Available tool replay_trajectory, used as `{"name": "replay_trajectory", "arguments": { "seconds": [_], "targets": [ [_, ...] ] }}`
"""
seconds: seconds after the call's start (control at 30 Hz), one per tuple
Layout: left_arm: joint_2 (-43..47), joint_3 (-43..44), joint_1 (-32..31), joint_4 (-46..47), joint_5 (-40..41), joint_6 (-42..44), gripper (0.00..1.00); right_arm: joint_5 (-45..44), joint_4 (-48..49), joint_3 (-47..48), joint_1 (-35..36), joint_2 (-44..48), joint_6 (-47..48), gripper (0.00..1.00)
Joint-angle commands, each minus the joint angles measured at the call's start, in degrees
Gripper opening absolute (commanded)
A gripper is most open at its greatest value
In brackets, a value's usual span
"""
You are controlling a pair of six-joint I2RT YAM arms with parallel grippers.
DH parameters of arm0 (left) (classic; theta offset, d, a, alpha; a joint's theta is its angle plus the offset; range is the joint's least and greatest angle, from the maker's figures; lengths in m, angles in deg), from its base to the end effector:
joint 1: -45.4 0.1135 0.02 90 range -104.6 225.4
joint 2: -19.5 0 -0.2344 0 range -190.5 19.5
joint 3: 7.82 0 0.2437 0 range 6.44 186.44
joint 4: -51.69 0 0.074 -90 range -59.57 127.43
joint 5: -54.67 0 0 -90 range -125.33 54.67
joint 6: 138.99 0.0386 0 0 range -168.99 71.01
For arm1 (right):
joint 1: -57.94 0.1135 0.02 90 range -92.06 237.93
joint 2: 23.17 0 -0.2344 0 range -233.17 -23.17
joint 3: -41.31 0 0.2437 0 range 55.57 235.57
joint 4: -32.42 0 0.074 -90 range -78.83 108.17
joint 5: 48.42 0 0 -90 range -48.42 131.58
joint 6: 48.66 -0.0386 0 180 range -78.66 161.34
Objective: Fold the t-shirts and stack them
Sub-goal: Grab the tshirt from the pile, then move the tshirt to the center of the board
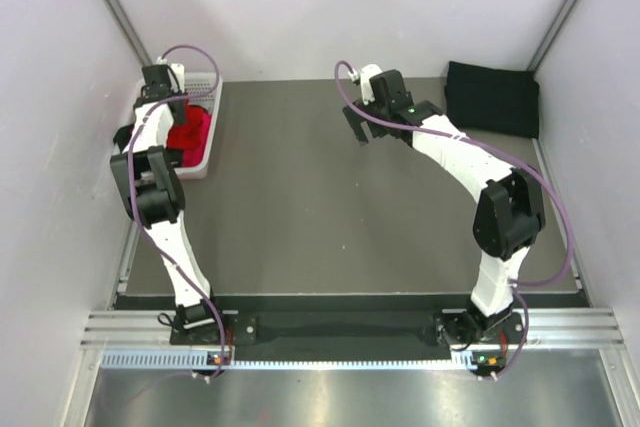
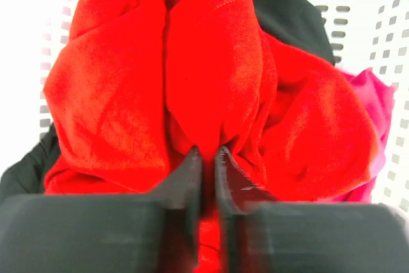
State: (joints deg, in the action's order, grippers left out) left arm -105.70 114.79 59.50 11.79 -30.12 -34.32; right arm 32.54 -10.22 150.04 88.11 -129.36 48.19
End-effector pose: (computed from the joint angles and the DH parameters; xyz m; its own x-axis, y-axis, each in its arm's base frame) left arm 0.4661 0.1207 0.2181 -0.7116 0.0813 -0.6978 -0.1316 0.9603 0.2461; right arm 0.3615 0.2031 0.2772 -0.5061 -0.4304 -0.7474 -0.4560 0.8691 -0.1917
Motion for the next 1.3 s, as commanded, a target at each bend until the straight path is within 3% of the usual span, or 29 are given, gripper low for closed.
{"name": "replay_trajectory", "arguments": {
  "seconds": [0.0, 0.43, 0.67, 0.9, 1.27],
  "targets": [
    [2.2, 2.3, -0.1, 0.3, -1.9, -0.3, 0.01, 1.2, 1.6, 0.2, 0.8, -0.4, -0.4, 1.0],
    [16.2, 1.3, -6.5, 0.7, -9.8, -8.3, 0.0, 1.6, 1.8, 0.4, 1.1, 0.5, -0.3, 1.0],
    [20.5, 11.8, -12.8, 0.6, -15.2, -10.4, 0.0, -0.7, 2.8, -2.8, 1.2, 3.4, 1.9, 1.0],
    [21.8, 24.3, -21.2, 2.0, -23.2, -13.1, 0.0, -11.0, 5.4, -4.1, 0.9, 6.5, 7.1, 1.0],
    [20.4, 36.6, -29.9, 5.7, -28.2, -19.0, 0.0, -3.9, 2.3, -6.5, -4.1, 11.3, 9.7, 1.0]
  ]
}}
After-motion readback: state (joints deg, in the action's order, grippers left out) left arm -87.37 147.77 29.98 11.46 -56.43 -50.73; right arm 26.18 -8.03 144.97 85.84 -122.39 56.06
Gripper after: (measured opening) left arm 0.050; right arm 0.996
